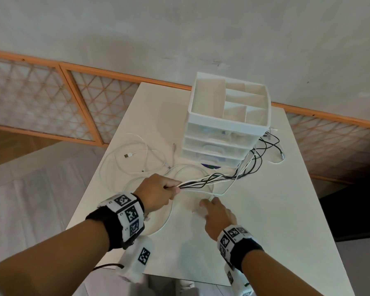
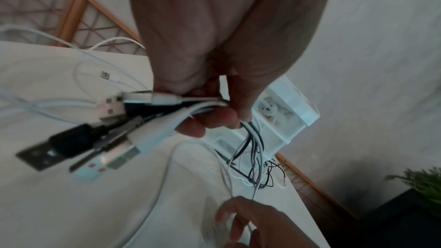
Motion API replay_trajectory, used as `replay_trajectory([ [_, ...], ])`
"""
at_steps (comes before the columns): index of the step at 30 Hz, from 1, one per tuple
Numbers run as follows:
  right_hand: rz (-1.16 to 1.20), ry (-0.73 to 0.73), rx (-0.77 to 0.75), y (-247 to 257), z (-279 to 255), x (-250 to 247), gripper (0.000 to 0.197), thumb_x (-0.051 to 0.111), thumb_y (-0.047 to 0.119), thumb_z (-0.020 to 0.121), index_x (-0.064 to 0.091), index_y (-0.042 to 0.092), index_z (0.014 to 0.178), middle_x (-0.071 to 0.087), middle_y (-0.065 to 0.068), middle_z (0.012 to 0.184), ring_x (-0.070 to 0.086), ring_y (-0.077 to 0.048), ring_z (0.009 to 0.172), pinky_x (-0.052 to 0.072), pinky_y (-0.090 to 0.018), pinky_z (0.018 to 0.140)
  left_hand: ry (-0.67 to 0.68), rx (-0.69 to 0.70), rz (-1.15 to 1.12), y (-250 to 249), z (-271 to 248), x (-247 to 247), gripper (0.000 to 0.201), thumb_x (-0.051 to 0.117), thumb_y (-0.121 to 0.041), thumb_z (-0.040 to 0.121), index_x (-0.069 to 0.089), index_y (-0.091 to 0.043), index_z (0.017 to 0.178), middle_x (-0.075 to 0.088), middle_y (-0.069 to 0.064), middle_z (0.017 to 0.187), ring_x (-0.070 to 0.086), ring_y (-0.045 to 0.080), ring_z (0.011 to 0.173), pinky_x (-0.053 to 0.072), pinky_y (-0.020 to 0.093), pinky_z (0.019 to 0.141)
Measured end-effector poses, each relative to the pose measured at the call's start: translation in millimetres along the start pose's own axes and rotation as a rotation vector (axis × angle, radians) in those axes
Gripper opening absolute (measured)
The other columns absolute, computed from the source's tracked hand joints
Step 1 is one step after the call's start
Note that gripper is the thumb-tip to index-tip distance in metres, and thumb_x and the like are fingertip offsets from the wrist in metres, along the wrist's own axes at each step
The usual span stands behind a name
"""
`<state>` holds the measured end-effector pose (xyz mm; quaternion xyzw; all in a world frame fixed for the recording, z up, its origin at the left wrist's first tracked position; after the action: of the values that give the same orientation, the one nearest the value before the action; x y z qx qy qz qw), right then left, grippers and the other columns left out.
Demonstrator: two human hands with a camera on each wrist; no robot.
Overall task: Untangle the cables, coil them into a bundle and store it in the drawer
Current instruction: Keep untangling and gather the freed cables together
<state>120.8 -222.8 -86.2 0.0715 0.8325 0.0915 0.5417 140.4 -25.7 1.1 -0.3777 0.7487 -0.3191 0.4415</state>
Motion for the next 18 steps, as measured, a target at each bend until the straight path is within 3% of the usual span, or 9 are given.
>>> replay_trajectory([
  [2, -0.032, -0.030, 0.021, -4.7, -1.7, -3.5, 0.025, 0.056, 0.020, 0.092, 0.056, 0.031, 0.115, 0.052, 0.001, 0.123, 0.063, -0.031, 0.104, 0.049, -0.035, 0.087, -0.007, -0.005, -0.039, -2.9, -1.1, -3.0, 0.021, 0.060, -0.019, 0.095, 0.073, -0.025, 0.111, 0.058, -0.013, 0.056, 0.052, 0.006, 0.052, 0.045, 0.018, 0.062],
  [4, 0.004, -0.070, 0.018, -11.0, -3.4, -15.6, 0.012, 0.057, 0.025, 0.094, 0.061, 0.029, 0.105, 0.052, 0.001, 0.115, 0.064, -0.030, 0.101, 0.049, -0.035, 0.084, -0.003, -0.021, -0.029, -6.7, -3.9, -6.7, 0.013, 0.060, -0.018, 0.095, 0.072, -0.022, 0.091, 0.053, -0.008, 0.054, 0.050, 0.010, 0.053, 0.042, 0.018, 0.057],
  [6, 0.122, -0.185, 0.009, -20.7, -0.5, -46.8, 0.008, 0.059, 0.023, 0.093, 0.064, 0.028, 0.094, 0.053, -0.001, 0.108, 0.064, -0.030, 0.096, 0.048, -0.033, 0.079, 0.003, -0.059, -0.026, -8.6, -5.0, -9.8, 0.022, 0.056, -0.019, 0.098, 0.058, -0.012, 0.076, 0.048, 0.002, 0.060, 0.045, 0.017, 0.056, 0.039, 0.021, 0.053],
  [9, 0.329, -0.392, -0.019, -40.0, 2.6, -121.8, 0.019, 0.063, 0.014, 0.090, 0.062, 0.030, 0.080, 0.063, -0.002, 0.094, 0.065, -0.030, 0.088, 0.042, -0.028, 0.073, -0.017, -0.125, -0.057, -9.3, -4.0, -12.7, 0.023, 0.047, -0.020, 0.100, 0.057, -0.002, 0.089, 0.051, 0.009, 0.070, 0.047, 0.021, 0.057, 0.040, 0.026, 0.054],
  [11, 0.485, -0.520, -0.042, -50.8, -5.6, -181.7, 0.024, 0.056, 0.007, 0.093, 0.058, 0.027, 0.080, 0.069, 0.001, 0.082, 0.069, -0.030, 0.080, 0.045, -0.026, 0.066, -0.034, -0.136, -0.100, -12.7, -1.6, -13.8, 0.022, 0.044, -0.019, 0.101, 0.058, -0.003, 0.092, 0.053, 0.011, 0.074, 0.050, 0.023, 0.059, 0.040, 0.030, 0.057],
  [13, 0.781, -0.703, -0.056, -63.6, -24.8, -240.1, 0.028, 0.048, 0.002, 0.096, 0.057, 0.026, 0.086, 0.072, 0.002, 0.080, 0.071, -0.025, 0.072, 0.050, -0.029, 0.061, -0.048, -0.142, -0.152, -16.9, 0.6, -15.6, 0.020, 0.044, -0.017, 0.100, 0.056, -0.005, 0.090, 0.052, 0.008, 0.068, 0.054, 0.026, 0.059, 0.039, 0.030, 0.055],
  [15, 1.042, -0.839, -0.089, -69.7, -46.3, -277.8, 0.018, 0.048, 0.011, 0.101, 0.057, 0.026, 0.096, 0.072, 0.001, 0.079, 0.069, -0.017, 0.068, 0.054, -0.034, 0.061, -0.055, -0.143, -0.258, -21.7, 2.8, -16.1, 0.018, 0.047, -0.013, 0.100, 0.056, -0.003, 0.088, 0.053, 0.009, 0.065, 0.057, 0.025, 0.055, 0.043, 0.030, 0.051],
  [16, 1.087, -0.857, -0.131, -66.5, -51.9, -286.9, 0.014, 0.050, 0.017, 0.102, 0.059, 0.027, 0.100, 0.071, 0.001, 0.078, 0.067, -0.016, 0.067, 0.054, -0.033, 0.063, -0.053, -0.137, -0.304, -24.9, 3.1, -15.5, 0.017, 0.048, -0.010, 0.099, 0.057, -0.001, 0.087, 0.054, 0.010, 0.066, 0.057, 0.023, 0.052, 0.044, 0.030, 0.049],
  [18, 0.999, -0.760, -0.225, -48.5, -50.1, -282.7, 0.019, 0.054, 0.019, 0.101, 0.066, 0.034, 0.102, 0.067, 0.004, 0.079, 0.063, -0.012, 0.061, 0.051, -0.024, 0.057, -0.056, -0.114, -0.348, -33.0, 3.6, -15.0, 0.015, 0.051, -0.007, 0.098, 0.058, 0.001, 0.087, 0.056, 0.011, 0.066, 0.057, 0.022, 0.051, 0.045, 0.028, 0.046],
])
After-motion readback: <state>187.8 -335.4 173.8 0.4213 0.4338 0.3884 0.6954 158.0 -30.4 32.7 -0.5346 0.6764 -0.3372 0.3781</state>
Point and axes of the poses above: each hand's wrist, its own z-axis towards the middle knuckle, its own x-axis out of the palm, y = z × x, the point moved 9 cm from there along z, towards the middle knuckle
